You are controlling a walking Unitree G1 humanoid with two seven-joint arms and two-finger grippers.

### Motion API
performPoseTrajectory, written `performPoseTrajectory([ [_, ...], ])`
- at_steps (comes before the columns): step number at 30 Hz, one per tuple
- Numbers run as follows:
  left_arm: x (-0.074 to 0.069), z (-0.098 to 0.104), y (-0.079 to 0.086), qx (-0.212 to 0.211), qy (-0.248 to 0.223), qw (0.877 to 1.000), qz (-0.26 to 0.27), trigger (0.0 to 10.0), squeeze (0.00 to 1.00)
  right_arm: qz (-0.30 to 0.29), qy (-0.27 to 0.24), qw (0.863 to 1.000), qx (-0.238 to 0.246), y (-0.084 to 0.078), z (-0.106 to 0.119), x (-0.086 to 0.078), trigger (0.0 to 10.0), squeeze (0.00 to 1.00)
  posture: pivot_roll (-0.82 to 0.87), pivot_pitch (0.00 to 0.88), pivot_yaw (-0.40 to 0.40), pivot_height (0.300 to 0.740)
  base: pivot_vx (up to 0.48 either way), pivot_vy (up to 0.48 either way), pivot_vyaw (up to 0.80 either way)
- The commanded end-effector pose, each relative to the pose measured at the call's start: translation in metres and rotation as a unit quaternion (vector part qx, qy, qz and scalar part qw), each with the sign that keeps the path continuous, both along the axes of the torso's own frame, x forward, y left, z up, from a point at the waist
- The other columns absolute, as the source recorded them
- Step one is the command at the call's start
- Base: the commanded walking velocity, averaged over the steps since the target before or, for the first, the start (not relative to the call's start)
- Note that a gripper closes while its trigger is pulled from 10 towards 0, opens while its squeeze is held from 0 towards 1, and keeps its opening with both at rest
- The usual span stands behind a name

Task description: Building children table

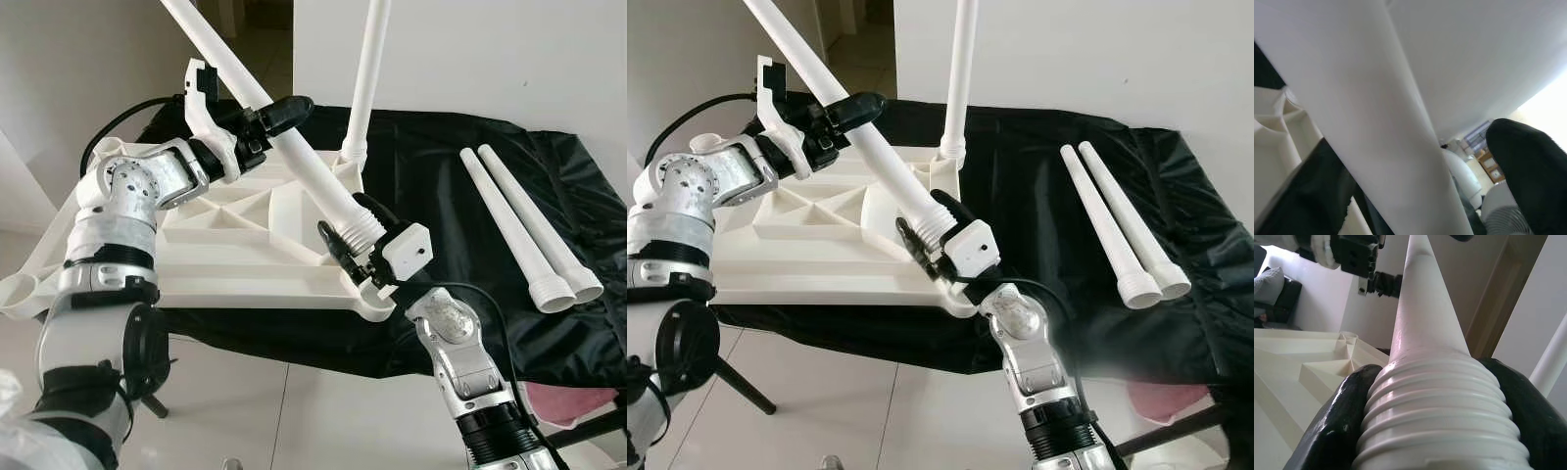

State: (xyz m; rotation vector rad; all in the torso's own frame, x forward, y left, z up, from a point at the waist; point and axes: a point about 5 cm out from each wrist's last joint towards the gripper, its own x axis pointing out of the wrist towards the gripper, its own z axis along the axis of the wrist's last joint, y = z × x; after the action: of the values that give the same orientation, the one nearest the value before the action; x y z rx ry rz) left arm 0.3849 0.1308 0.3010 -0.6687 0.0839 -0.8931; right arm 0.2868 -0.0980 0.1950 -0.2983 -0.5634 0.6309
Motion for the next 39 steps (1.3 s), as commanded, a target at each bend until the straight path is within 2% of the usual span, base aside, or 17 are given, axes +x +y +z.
performPoseTrajectory([
  [1,0.002,0.006,0.003,-0.001,-0.011,1.0,0.012,5.0,0.0,0.004,0.007,1.0,-0.009,0.003,-0.006,-0.001,10.0,0.0,0.0,0.034,0.022,0.74,0.0,0.0,0.0],
  [2,0.002,0.006,0.003,-0.001,-0.011,1.0,0.012,5.0,0.0,0.004,0.007,1.0,-0.009,0.003,-0.006,-0.001,10.0,0.0,0.0,0.034,0.022,0.74,0.0,0.0,0.0],
  [3,0.003,0.006,0.003,0.0,-0.007,1.0,0.017,0.0,0.0,0.004,0.007,1.0,-0.009,0.003,-0.006,-0.001,10.0,0.0,0.0,0.034,0.022,0.74,0.0,0.0,0.0],
  [17,0.011,0.004,0.013,-0.009,0.005,0.999,0.043,0.0,0.0,0.004,0.005,1.0,-0.014,0.003,-0.009,0.0,10.0,0.0,0.0,0.031,0.014,0.74,0.0,0.0,0.0],
  [18,0.011,0.005,0.013,-0.011,0.003,0.999,0.043,0.9,0.0,0.008,0.013,1.0,-0.005,0.002,-0.009,0.0,10.0,1.0,0.0,0.032,0.012,0.74,0.0,0.0,0.0],
  [19,0.011,0.005,0.013,-0.011,0.003,0.999,0.043,0.9,0.0,0.008,0.013,1.0,-0.005,0.002,-0.009,0.0,10.0,1.0,0.0,0.032,0.012,0.74,0.0,0.0,0.0],
  [21,0.01,0.006,0.012,-0.011,-0.002,0.999,0.037,10.0,0.0,0.007,0.019,1.0,0.002,0.0,-0.009,0.002,10.0,1.0,0.0,0.034,0.011,0.74,0.0,0.0,0.0],
  [27,0.008,0.01,0.011,0.003,-0.02,0.999,0.035,10.0,0.0,-0.009,0.043,0.999,0.016,-0.006,-0.012,0.004,10.0,1.0,0.0,0.038,0.01,0.74,0.0,0.0,0.0],
  [28,0.007,0.013,0.01,0.009,-0.032,0.999,0.037,10.0,0.0,-0.013,0.047,0.999,0.018,-0.007,-0.012,0.004,10.0,0.0,0.0,0.039,0.013,0.74,0.0,0.0,0.0],
  [30,0.006,0.015,0.009,0.014,-0.044,0.998,0.039,10.0,0.0,-0.016,0.05,0.998,0.02,-0.008,-0.013,0.004,10.0,0.0,0.0,0.039,0.013,0.74,0.0,0.0,0.0],
  [34,0.001,0.02,0.002,0.035,-0.084,0.995,0.049,10.0,0.0,-0.017,0.079,0.995,0.06,-0.009,-0.01,0.006,10.0,0.0,-0.01,0.037,0.01,0.74,0.0,0.0,0.0],
  [39,-0.003,0.022,-0.004,0.052,-0.117,0.989,0.068,10.0,0.0,-0.019,0.075,0.996,0.046,-0.007,-0.007,0.008,10.0,0.0,0.0,0.036,0.001,0.74,0.0,0.0,0.0],
])
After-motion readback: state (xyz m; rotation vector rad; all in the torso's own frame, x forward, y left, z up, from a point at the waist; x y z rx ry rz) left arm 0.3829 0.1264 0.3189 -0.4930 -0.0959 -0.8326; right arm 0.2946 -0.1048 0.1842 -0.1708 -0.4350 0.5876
